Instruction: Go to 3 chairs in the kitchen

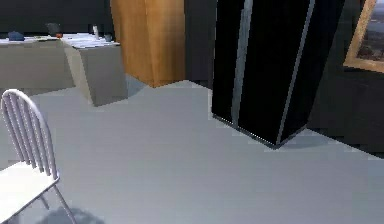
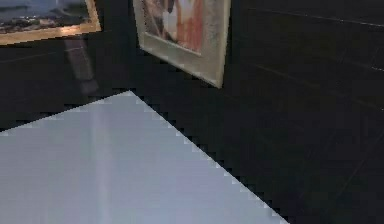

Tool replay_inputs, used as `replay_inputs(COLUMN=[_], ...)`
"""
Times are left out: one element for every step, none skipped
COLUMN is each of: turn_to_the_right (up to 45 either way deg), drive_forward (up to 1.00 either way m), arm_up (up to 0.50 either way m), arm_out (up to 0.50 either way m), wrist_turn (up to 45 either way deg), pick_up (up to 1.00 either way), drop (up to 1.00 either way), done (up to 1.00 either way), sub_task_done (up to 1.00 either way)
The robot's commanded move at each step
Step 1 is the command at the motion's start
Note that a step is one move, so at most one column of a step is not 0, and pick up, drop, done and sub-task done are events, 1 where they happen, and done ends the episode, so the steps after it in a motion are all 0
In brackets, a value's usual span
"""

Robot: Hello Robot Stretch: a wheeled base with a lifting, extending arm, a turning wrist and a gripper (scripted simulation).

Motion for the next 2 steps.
replay_inputs(turn_to_the_right=[-45.0,0.0], drive_forward=[0.00,0.00], arm_up=[0.00,0.00], arm_out=[0.00,0.00], wrist_turn=[0.0,0.0], pick_up=[0.00,0.00], drop=[0.00,0.00], done=[0.00,1.00], sub_task_done=[0.00,0.00])
